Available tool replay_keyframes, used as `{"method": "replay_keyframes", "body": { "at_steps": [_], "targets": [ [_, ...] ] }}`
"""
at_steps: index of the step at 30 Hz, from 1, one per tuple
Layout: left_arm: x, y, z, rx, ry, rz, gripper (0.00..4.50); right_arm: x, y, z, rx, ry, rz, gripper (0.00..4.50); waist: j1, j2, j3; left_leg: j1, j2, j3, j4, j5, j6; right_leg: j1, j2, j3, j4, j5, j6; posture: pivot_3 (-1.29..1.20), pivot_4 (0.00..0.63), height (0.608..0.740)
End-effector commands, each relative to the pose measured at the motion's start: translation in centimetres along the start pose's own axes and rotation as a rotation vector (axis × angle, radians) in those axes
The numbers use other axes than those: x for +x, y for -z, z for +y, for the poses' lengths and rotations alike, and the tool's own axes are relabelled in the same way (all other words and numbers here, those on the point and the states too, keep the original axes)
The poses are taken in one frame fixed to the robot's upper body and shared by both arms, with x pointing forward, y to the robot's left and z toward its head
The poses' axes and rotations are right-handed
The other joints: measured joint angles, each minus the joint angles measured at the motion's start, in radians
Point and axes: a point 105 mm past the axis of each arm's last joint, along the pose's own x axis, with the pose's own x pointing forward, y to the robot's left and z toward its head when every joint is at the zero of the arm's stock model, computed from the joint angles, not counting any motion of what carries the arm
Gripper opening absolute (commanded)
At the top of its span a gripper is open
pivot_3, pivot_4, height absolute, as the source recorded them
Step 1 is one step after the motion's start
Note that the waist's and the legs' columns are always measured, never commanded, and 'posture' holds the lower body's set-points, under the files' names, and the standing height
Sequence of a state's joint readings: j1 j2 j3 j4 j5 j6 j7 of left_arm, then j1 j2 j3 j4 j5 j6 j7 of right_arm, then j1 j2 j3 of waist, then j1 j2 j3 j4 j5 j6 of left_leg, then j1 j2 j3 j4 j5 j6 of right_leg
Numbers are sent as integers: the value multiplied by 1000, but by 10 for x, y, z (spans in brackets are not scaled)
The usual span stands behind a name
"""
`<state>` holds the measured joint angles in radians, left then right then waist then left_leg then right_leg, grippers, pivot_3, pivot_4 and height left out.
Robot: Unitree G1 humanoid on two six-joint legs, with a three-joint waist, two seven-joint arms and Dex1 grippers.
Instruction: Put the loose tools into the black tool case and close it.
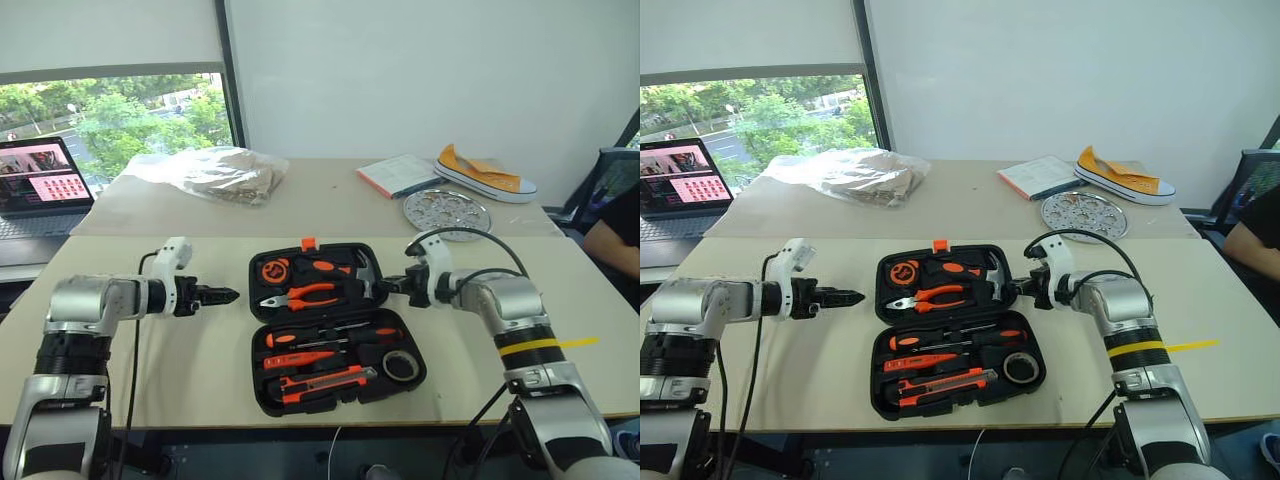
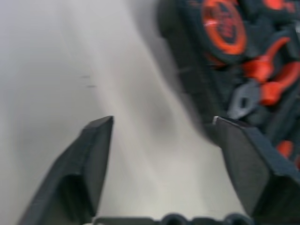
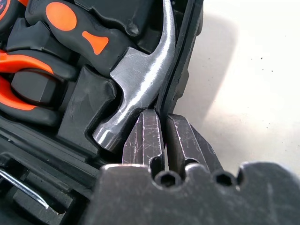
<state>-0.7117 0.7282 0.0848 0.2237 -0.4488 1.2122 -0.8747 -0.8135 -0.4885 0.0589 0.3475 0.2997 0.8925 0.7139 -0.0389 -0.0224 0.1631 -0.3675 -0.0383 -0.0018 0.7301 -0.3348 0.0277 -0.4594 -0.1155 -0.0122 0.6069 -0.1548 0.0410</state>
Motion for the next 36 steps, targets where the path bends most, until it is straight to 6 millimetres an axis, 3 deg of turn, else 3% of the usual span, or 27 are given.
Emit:
{"method": "replay_keyframes", "body": {
  "at_steps": [1, 8, 9, 10, 17, 19, 24, 27, 30, 32, 36],
  "targets": [
    [6, -7, -10, 7, -1, -22, 3855, 0, -12, -3, -36, 31, -37, 0, -1, 0, 0, 0, 0, 0, 0, 0, 0, 0, 0, 0, 0, 0, 0, 0, 150, 740],
    [17, -1, -6, 8, -58, -27, 3855, 1, -14, -2, -41, 29, -40, 0, -4, 0, 0, 1, 0, 0, 0, 1, -1, 0, 0, 1, 1, 0, -1, 0, 150, 740],
    [17, 0, -5, 18, -67, -24, 3324, 0, -14, -2, -41, 30, -40, 0, -4, 0, 0, 1, 0, 0, 0, 1, -1, 0, 0, 1, 1, 0, -1, 0, 150, 740],
    [17, 0, -3, 25, -75, -23, 3154, 0, -14, -3, -41, 31, -40, 0, -4, 0, 0, 1, 0, 0, 0, 1, -1, 0, 0, 1, 1, 0, -1, 0, 150, 740],
    [21, -16, -3, 51, -79, -115, 571, 0, -16, -4, -45, 33, -60, 0, -3, 0, 0, 2, 0, 0, 0, 1, -2, 0, 0, 2, 1, 1, -1, 0, 150, 740],
    [26, -26, -10, 58, -33, -181, 23, -3, -19, -1, -52, 10, -96, 0, -1, 0, 0, 2, 1, 0, 0, 2, -3, 1, 0, 2, 2, 1, -2, 0, 150, 740],
    [21, -52, -21, 156, 59, -415, 23, -15, -35, 8, -117, -55, -246, 0, 7, 0, 0, 1, 1, 0, 0, 4, -3, 0, 0, 1, 1, 2, -4, 0, 150, 740],
    [8, -61, -26, 339, 79, -583, 23, -28, -40, 11, -280, -34, -346, 0, 1, 0, 0, -2, 1, 0, 0, 4, -3, -3, 0, 1, 1, 2, -4, 0, 150, 740],
    [3, -49, -25, 534, 53, -616, 23, -36, -26, 19, -589, -28, -342, 0, -2, 0, 0, -4, 1, 2, -3, 4, -4, -7, 0, 1, 0, 2, -4, 0, 150, 740],
    [1, -34, -27, 690, 57, -605, 23, -41, -18, 18, -668, -3, -355, 0, -5, 0, 0, -4, 0, 3, -5, 4, -4, -8, 0, 1, -1, 2, -4, 0, 150, 740],
    [2, 32, -19, 1075, 48, -428, 23, -51, 25, 28, -1014, -2, -344, 0, -2, 0, -1, -2, 1, 4, -11, 4, -4, -6, 1, 0, -9, 2, -4, 0, 150, 740]
  ]
}}
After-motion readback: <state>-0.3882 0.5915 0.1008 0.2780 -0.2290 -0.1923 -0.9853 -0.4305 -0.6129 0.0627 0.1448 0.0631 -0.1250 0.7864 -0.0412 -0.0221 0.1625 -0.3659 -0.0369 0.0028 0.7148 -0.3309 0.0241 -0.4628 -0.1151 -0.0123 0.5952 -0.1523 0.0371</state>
